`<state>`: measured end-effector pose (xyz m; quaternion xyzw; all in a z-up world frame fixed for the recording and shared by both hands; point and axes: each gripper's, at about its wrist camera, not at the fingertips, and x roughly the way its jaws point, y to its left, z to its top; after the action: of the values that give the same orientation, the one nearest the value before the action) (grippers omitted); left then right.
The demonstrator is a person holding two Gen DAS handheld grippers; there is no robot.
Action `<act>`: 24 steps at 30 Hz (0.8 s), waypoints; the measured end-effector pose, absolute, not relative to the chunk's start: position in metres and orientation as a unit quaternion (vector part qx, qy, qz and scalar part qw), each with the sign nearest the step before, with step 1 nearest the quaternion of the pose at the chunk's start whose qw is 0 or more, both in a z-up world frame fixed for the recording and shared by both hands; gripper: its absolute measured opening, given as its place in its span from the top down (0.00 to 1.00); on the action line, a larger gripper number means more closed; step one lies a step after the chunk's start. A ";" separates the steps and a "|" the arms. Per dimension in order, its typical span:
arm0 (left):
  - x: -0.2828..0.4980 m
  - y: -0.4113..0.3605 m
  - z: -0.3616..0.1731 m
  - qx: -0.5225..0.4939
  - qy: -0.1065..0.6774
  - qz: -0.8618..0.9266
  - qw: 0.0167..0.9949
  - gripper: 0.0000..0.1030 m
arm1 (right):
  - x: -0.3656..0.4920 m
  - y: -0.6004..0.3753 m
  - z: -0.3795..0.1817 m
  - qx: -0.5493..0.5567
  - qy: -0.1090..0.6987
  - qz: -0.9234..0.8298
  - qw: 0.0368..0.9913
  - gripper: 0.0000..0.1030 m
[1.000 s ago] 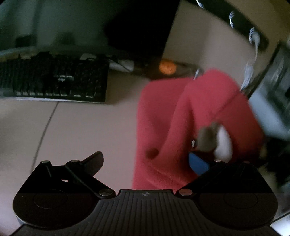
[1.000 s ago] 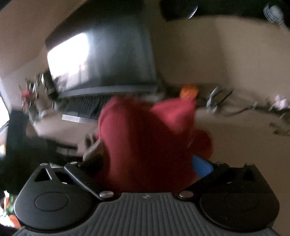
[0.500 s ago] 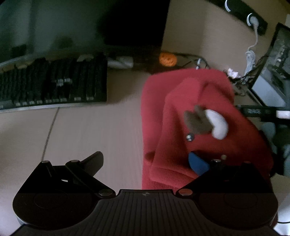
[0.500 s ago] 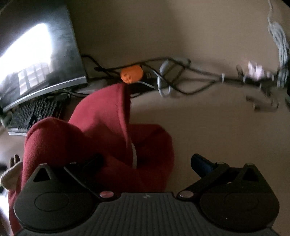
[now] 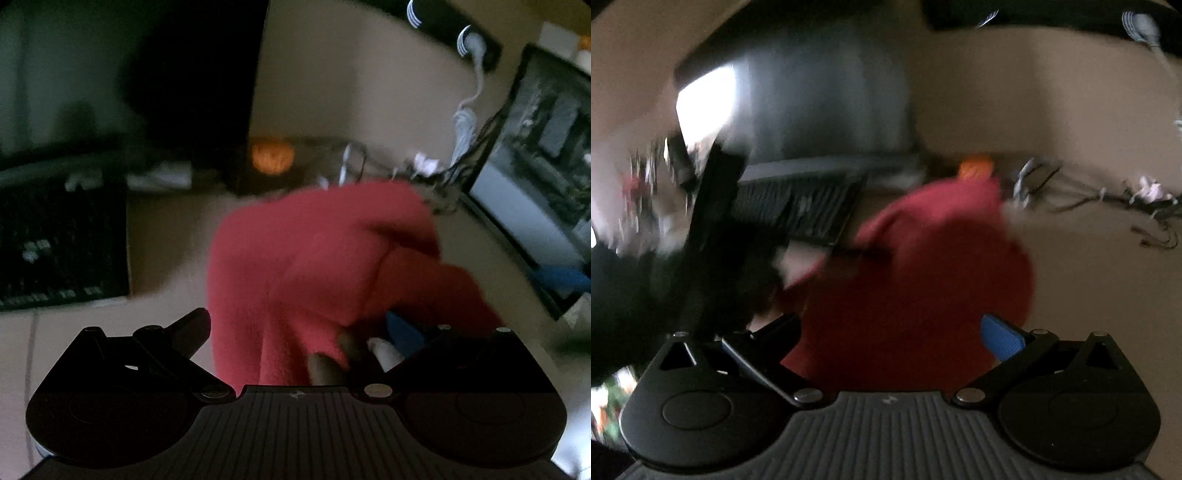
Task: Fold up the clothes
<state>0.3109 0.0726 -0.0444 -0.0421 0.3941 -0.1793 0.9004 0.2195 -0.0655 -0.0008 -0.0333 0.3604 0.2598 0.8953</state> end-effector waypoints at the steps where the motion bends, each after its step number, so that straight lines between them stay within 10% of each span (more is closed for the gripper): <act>1: 0.314 0.073 -0.050 -0.055 0.398 -0.182 0.897 0.00 | 0.215 -0.055 -0.012 -0.067 0.370 0.243 0.894 0.00; 24: 0.242 0.033 -0.046 -0.082 0.428 -0.285 0.854 0.00 | 0.260 -0.173 -0.039 -0.216 0.342 -0.012 0.915 0.00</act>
<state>0.2419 0.0327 -0.0458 -0.0818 0.4275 -0.2848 0.8541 0.2598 -0.1734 -0.0394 -0.2161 0.3418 -0.0118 0.9145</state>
